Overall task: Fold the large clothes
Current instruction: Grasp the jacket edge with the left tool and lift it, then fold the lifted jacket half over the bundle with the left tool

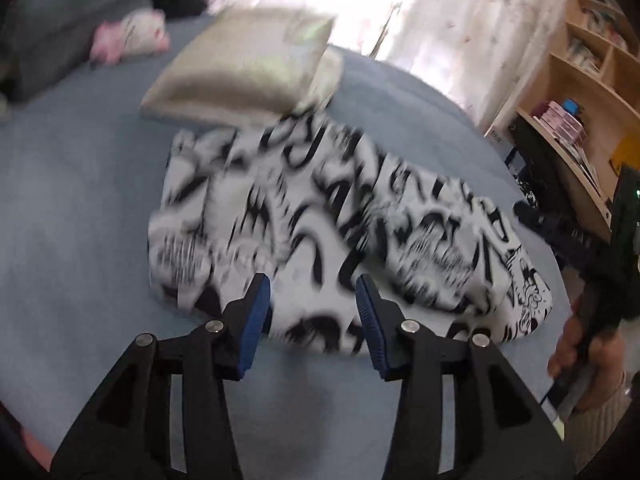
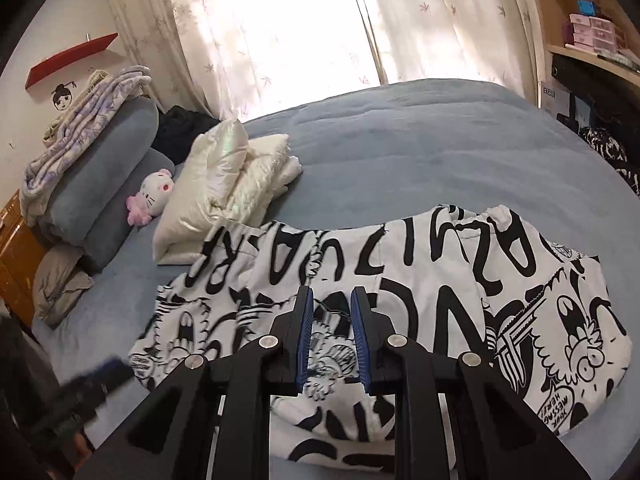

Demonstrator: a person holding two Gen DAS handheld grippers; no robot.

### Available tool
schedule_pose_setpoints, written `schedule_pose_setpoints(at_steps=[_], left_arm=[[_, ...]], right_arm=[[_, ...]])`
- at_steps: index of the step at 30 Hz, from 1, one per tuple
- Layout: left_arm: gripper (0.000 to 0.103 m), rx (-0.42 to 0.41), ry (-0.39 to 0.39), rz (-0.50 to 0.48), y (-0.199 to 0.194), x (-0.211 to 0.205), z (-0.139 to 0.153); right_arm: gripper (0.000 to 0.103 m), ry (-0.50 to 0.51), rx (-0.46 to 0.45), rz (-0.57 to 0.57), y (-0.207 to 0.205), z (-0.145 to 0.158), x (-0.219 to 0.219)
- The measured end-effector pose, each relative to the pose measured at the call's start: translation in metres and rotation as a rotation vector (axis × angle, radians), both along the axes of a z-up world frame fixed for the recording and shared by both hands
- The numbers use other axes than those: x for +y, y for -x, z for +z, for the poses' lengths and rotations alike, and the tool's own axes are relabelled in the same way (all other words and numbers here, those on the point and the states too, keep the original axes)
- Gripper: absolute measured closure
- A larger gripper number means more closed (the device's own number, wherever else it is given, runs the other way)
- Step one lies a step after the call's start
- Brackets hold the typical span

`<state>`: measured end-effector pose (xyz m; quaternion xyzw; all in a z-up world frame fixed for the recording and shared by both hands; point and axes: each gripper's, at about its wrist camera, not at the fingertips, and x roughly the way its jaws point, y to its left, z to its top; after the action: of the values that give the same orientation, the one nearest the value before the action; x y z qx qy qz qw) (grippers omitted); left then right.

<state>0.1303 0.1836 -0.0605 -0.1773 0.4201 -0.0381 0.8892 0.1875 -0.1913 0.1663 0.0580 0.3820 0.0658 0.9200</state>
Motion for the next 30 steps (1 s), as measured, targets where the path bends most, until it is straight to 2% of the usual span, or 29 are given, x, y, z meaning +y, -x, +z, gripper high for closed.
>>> schedule_pose_setpoints(at_steps=[5, 8, 13, 17, 23, 25, 27, 30], left_arm=[[0.062, 0.095, 0.144, 0.054, 0.012, 0.015, -0.058], [0.062, 0.133, 0.233, 0.103, 0.011, 0.023, -0.082], [0.059, 0.101, 0.312, 0.138, -0.001, 0.032, -0.095], [0.058, 0.128, 0.394, 0.189, -0.027, 0.044, -0.101], [0.058, 0.121, 0.375, 0.216, -0.060, 0.045, -0.102], [0.063, 0.103, 0.356, 0.225, -0.067, 0.043, -0.099], [0.080, 0.073, 0.335, 0.224, -0.071, 0.041, -0.093], [0.091, 0.001, 0.246, 0.209, -0.072, 0.030, -0.071]], right_arm=[[0.084, -0.004, 0.039, 0.001, -0.016, -0.031, -0.001], [0.084, -0.004, 0.055, 0.005, -0.025, -0.047, 0.002], [0.084, 0.015, 0.076, 0.024, -0.041, -0.068, 0.013], [0.084, 0.030, 0.097, 0.026, -0.053, -0.083, 0.019], [0.084, 0.052, 0.134, 0.018, -0.071, -0.109, 0.023], [0.084, 0.054, 0.164, 0.022, -0.074, -0.126, 0.023], [0.084, 0.062, 0.170, 0.028, -0.073, -0.137, 0.024], [0.083, 0.047, 0.154, 0.032, -0.067, -0.150, 0.024]])
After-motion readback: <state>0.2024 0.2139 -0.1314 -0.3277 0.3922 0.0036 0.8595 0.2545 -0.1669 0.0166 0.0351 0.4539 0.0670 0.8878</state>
